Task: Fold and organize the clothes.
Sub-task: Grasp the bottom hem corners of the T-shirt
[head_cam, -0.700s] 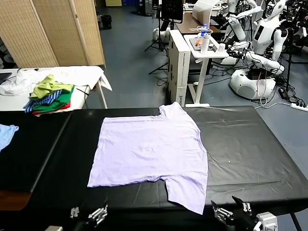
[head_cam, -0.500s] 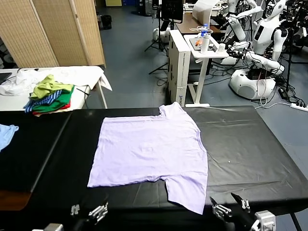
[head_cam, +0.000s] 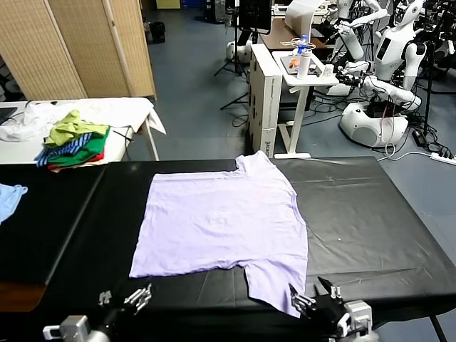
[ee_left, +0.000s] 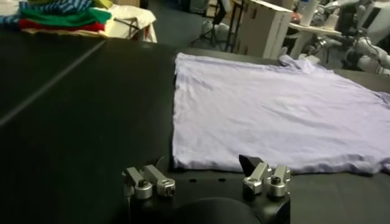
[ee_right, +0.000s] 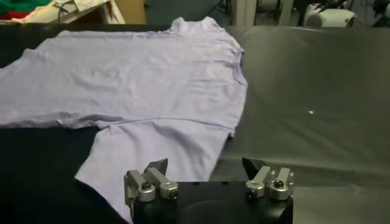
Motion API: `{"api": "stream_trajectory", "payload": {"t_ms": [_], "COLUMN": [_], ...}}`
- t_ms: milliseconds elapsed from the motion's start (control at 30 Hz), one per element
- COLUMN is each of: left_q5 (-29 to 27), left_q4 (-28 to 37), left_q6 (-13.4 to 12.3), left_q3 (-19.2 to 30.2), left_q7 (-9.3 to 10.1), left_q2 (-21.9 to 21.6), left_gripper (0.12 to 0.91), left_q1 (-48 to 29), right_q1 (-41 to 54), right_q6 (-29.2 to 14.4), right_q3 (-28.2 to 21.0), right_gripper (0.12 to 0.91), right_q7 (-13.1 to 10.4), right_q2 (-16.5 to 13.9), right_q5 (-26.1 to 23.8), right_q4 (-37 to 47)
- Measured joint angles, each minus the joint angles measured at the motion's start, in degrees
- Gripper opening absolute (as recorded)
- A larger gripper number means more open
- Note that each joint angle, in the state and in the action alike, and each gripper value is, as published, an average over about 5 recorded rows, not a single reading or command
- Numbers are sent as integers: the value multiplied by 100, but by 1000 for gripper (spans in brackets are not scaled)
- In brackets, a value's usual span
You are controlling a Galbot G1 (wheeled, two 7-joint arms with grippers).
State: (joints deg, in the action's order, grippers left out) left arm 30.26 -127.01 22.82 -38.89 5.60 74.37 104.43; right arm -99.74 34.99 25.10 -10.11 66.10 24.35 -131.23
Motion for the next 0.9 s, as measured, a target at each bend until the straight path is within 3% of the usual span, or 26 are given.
{"api": "stream_trajectory", "payload": {"t_ms": [233,300,367,500,600,900], "left_q5": [17,17,17,16,15,-165], "left_q4": [110,120,122,126,127,-70], "left_q6": [-14,-20,-26,-32,-33,-26], "left_q3": [8,8,8,7,7,43], "left_q7": [-21,-25,-27,-28,-29,43], "left_q2": [26,33,37,37,39,203], "left_gripper": [764,685,559,326,232,145], "left_q1": [-68,-74,-75,-82,-78,152], "right_q1": [7,9,9,0,-31,-460], "right_q6": [-9,-9,-8,-3,13,364], "right_q3": [-33,-34,-31,-15,14,355], "right_gripper": [608,492,373,204,154,139], "right_q7": [12,23,32,41,29,3], "right_q2": [22,21,18,10,-4,-178], "right_q5": [-9,-7,-5,3,7,37], "right_q4": [41,39,36,17,-27,-515]}}
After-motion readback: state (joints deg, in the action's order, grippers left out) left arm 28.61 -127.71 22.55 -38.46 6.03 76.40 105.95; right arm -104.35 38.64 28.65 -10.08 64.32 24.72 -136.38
